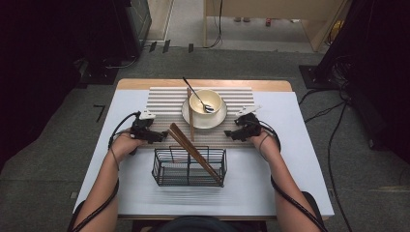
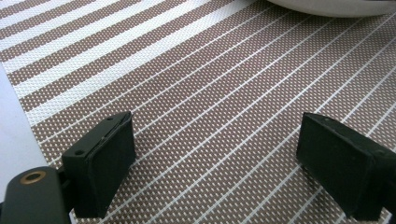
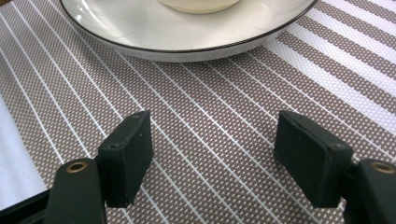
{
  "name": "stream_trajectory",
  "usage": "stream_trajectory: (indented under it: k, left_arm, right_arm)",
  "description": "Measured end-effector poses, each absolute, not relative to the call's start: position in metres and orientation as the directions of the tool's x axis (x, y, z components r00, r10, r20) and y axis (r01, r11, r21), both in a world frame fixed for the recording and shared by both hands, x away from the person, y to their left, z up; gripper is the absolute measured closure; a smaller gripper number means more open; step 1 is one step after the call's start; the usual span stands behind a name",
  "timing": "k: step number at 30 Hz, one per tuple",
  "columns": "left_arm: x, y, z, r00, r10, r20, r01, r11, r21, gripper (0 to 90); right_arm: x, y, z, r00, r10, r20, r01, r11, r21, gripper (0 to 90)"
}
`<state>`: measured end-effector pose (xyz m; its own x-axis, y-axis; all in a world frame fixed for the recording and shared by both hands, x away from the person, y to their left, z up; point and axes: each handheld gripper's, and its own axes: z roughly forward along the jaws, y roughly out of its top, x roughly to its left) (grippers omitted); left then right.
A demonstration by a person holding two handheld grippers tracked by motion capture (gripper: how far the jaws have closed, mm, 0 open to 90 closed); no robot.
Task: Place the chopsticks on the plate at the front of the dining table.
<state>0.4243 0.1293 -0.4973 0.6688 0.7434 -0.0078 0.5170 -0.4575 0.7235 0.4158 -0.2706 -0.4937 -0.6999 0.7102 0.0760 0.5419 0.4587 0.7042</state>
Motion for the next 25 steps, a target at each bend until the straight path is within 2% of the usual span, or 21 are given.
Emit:
stream_trajectory:
  k: [3,6,25]
  left_arm:
    - [0.4242,0.1292,-0.4974,0.668,0.744,-0.007,0.516,-0.457,0.724,11.8]
    - [0.4243,0.1293,-0.4976,0.669,0.743,-0.008,0.516,-0.457,0.725,11.6]
    - [0.4240,0.1290,-0.4978,0.668,0.744,-0.005,0.514,-0.457,0.726,11.6]
  right_arm:
    - [0.4146,-0.2695,-0.4958,-0.727,0.686,0.031,0.500,0.498,0.709,24.6]
    - [0.4156,-0.2694,-0.5015,-0.735,0.676,0.041,0.479,0.476,0.738,14.0]
    - [0.4148,-0.2678,-0.5020,-0.742,0.670,0.025,0.468,0.491,0.735,13.7]
